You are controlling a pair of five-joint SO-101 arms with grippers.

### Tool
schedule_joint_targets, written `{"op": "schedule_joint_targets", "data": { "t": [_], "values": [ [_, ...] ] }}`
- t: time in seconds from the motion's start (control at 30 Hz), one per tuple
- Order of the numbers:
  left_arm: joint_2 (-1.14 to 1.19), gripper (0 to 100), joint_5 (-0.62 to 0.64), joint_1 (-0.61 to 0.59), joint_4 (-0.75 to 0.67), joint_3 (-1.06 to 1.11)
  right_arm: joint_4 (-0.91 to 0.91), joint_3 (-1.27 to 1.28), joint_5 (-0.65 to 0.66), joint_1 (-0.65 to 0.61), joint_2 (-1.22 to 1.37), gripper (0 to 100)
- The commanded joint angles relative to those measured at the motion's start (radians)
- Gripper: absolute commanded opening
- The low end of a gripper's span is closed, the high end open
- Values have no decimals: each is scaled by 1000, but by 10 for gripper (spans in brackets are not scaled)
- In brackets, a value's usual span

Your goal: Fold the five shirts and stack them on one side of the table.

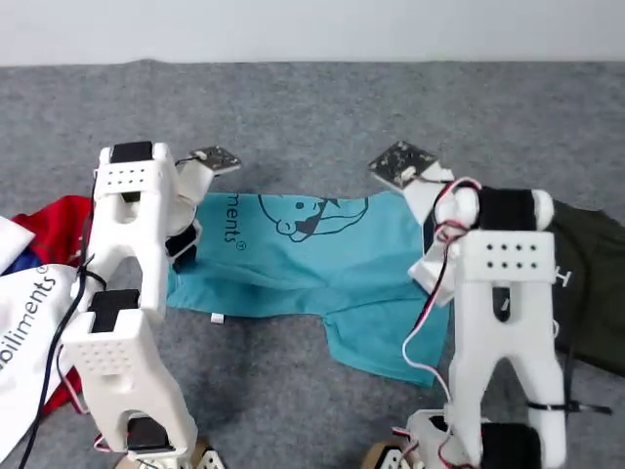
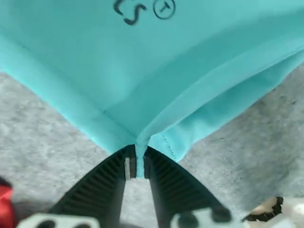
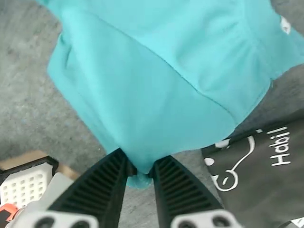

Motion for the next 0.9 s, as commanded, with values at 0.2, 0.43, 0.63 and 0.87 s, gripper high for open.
{"op": "schedule_joint_targets", "data": {
  "t": [0.2,0.43,0.63,0.87],
  "values": [
    [-14,6,-14,-3,29,19,42,112,8,-5,-114,10],
    [-92,6,-51,-80,29,22,42,172,11,-4,-154,10],
    [-106,7,-103,-41,25,127,35,184,11,-4,-150,15],
    [-115,64,-6,-44,-5,136,42,184,5,10,-160,195]
  ]
}}
